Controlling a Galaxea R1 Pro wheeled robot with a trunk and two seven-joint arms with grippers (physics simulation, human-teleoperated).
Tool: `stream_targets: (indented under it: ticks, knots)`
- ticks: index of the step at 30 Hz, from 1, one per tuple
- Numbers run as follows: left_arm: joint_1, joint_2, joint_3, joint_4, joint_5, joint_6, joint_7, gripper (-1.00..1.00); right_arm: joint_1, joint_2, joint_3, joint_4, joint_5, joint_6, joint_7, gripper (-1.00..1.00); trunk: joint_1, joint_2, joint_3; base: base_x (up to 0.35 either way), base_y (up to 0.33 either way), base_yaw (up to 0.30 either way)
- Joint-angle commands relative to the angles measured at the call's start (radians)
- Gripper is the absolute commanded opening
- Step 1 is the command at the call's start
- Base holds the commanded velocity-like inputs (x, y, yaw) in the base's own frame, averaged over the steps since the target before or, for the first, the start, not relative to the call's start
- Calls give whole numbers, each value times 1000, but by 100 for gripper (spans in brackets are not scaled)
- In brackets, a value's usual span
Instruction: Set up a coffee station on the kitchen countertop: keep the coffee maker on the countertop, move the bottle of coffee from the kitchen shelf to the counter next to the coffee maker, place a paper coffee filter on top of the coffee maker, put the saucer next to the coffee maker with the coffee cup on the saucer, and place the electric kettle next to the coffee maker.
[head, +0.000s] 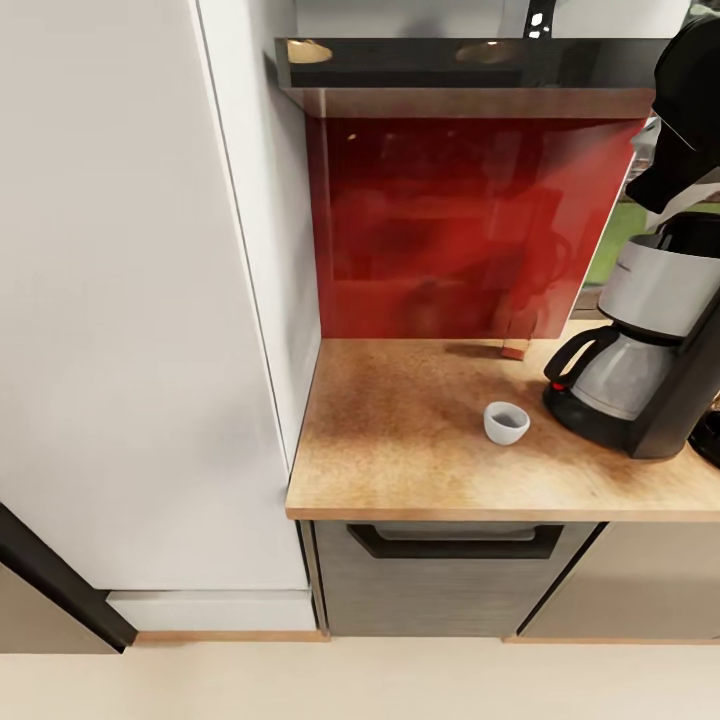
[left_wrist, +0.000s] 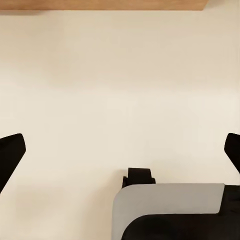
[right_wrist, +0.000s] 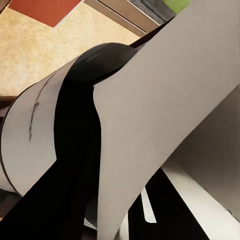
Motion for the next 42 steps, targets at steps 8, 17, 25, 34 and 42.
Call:
stream_targets:
  ticks: [8, 17, 25, 34, 42]
  knots:
    - [0, 0, 0, -1, 2, -1, 0, 100, -1, 0, 0, -1, 7, 2, 9, -100, 12, -21, -10, 0, 0, 0]
    - [0, 0, 0, -1, 2, -1, 0, 100, -1, 1, 2, -1, 7, 3, 4, -100, 19, -35, -16, 0, 0, 0]
    - [0, 0, 0, -1, 2, -1, 0, 100, -1, 1, 4, -1, 7, 3, 1, -100, 19, -35, -16, 0, 0, 0]
    - [0, 0, 0, -2, 2, -1, 0, 100, -1, 2, 4, -1, 8, 4, 1, -100, 19, -35, -16, 0, 0, 0]
    - [0, 0, 0, -1, 2, -1, 0, 100, -1, 12, 4, -1, 9, 5, -13, -100, 19, -35, -16, 0, 0, 0]
